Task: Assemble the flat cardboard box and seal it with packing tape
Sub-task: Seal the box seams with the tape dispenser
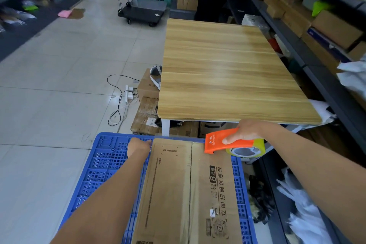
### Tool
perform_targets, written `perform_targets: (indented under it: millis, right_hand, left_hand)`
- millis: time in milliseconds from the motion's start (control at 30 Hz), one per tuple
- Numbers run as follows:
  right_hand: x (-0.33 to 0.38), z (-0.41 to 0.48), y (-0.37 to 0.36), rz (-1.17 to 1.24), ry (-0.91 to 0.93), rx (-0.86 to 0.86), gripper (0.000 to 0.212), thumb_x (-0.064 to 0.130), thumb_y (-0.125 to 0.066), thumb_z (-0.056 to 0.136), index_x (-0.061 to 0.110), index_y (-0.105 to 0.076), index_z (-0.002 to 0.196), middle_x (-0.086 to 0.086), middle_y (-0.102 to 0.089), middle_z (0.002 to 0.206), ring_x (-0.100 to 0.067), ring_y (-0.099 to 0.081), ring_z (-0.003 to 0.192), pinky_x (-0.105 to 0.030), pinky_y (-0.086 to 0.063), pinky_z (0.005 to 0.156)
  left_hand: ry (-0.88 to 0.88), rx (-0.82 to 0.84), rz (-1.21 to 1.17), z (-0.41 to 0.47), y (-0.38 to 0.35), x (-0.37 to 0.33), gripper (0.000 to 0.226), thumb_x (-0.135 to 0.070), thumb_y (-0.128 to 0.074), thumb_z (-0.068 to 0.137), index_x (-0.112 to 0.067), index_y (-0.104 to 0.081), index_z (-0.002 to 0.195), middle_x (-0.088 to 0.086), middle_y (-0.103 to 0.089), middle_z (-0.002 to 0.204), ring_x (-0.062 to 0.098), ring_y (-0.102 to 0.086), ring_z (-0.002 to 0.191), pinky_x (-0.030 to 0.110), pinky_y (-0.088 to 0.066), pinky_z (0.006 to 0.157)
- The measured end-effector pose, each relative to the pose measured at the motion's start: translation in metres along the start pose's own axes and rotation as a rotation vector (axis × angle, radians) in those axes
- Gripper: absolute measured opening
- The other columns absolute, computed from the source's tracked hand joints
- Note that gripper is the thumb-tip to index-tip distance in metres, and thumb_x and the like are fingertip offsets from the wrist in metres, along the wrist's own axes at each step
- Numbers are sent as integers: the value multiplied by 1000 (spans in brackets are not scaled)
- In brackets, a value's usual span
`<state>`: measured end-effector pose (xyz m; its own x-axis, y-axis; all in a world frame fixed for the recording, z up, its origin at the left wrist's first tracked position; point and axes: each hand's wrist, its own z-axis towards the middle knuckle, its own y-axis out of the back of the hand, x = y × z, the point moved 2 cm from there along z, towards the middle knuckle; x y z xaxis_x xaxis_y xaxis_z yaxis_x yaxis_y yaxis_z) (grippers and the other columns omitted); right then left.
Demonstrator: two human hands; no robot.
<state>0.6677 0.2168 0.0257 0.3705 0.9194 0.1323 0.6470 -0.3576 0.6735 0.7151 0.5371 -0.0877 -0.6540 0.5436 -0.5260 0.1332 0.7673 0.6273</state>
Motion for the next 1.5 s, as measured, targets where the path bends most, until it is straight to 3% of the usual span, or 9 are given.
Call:
perform_targets:
  millis: [67,167,300,567,733,967,1067,1333,1500]
  right_hand:
    - [-1,0,0,-8,-3,0,70,75,-67,61,17,-62,100,1,-65,92,-19,-62,86,-35,-50,88]
    - [-1,0,2,-18,-1,11,78,79,-65,56,16,-63,103,1,-65,94,-20,-63,88,-36,-50,90]
    - [-3,-1,3,-43,1,15,91,86,-62,45,18,-63,106,4,-64,95,-20,-62,90,-40,-50,93]
    - [-16,-15,7,53,66,21,62,73,-62,70,18,-62,98,0,-65,96,-18,-61,86,-33,-47,85]
    - [-52,-29,20,-19,42,-10,68,75,-60,69,17,-59,106,-1,-63,106,-21,-61,95,-37,-48,91]
    - [-136,-47,34,-64,-46,-43,83,92,-57,35,26,-62,85,5,-64,89,-18,-63,85,-34,-50,83]
    - [-153,-45,29,-45,-86,-68,70,80,-64,56,22,-64,94,4,-64,94,-16,-62,86,-30,-47,76]
    - [-118,1,-3,-198,-114,-86,94,77,-60,66,9,-50,130,-6,-57,123,-25,-58,104,-34,-50,87]
    - [-86,15,-19,-287,-67,-122,72,75,-60,68,12,-55,103,-1,-57,96,-23,-58,88,-33,-50,80]
  left_hand:
    - [-101,-38,-47,-15,4,-19,51,-34,-48,96,8,-52,124,21,-64,89,32,-60,72,38,-49,67]
    - [-263,28,106,-47,-11,-44,71,-54,-49,90,-2,-36,136,19,-56,125,34,-56,110,45,-49,89]
    - [-251,119,457,-73,-42,-49,113,-77,-50,73,-7,-8,152,19,-12,158,40,-15,144,55,-18,114]
    - [-203,52,415,-64,-45,-42,129,-78,-60,64,-16,11,152,17,-9,157,38,-16,143,51,-17,114]
    - [-195,35,369,-55,-44,-43,127,-73,-67,62,-23,6,152,18,-15,156,39,-18,142,54,-16,114]
    - [-173,38,382,-56,-45,-47,130,-72,-69,61,-22,9,152,19,-9,159,39,-9,146,57,-12,116]
    - [-166,37,374,-58,-45,-48,131,-70,-71,61,-22,10,152,19,-8,159,39,-8,146,58,-12,116]
    - [-156,32,339,-56,-47,-45,134,-68,-74,58,-23,11,152,20,-11,157,39,-9,145,58,-13,116]
    - [-163,36,328,-57,-45,-45,135,-70,-74,57,-22,9,152,21,-14,155,38,-13,145,56,-15,116]
